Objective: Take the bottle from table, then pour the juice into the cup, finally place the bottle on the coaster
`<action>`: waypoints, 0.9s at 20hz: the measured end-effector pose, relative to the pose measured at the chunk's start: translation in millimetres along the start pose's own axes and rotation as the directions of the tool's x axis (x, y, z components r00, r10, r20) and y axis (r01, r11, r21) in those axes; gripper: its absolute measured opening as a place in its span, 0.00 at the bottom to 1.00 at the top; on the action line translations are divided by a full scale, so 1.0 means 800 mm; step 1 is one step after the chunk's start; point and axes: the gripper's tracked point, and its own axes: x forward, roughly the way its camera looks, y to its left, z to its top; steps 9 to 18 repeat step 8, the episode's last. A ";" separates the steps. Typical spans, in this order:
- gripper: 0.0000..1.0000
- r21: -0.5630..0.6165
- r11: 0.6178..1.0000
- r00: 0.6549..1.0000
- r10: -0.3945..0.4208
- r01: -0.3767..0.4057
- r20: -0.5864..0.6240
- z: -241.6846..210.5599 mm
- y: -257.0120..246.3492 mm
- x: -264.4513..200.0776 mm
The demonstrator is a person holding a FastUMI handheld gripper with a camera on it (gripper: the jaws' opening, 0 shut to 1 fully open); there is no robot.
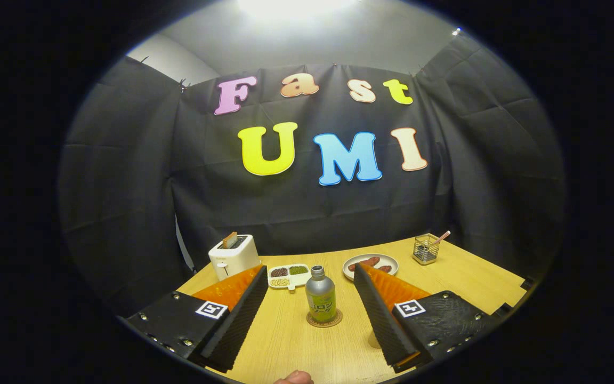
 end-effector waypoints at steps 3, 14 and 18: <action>0.98 -0.004 1.000 1.000 0.010 -0.010 0.002 0.004 0.006 -0.005; 0.98 -0.015 0.999 0.999 0.039 -0.038 0.029 0.017 0.022 -0.012; 0.98 -0.015 0.999 0.999 0.039 -0.038 0.029 0.017 0.022 -0.012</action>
